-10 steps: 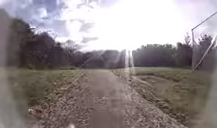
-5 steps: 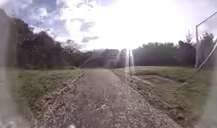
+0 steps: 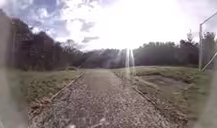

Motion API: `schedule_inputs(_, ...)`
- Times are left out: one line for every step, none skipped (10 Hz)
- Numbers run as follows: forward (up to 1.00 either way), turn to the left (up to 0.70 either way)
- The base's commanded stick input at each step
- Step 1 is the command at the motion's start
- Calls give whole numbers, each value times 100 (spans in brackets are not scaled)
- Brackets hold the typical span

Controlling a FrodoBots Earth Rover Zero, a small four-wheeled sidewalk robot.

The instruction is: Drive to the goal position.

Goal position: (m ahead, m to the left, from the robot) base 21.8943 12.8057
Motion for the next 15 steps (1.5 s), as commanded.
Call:
schedule_inputs(70, 26)
schedule_inputs(70, 34)
schedule_inputs(70, 35)
schedule_inputs(70, 14)
schedule_inputs(70, 3)
schedule_inputs(70, 2)
schedule_inputs(70, 2)
schedule_inputs(70, 1)
schedule_inputs(70, 0)
schedule_inputs(70, 0)
schedule_inputs(70, 1)
schedule_inputs(70, 2)
schedule_inputs(70, 1)
schedule_inputs(70, 2)
schedule_inputs(70, 2)
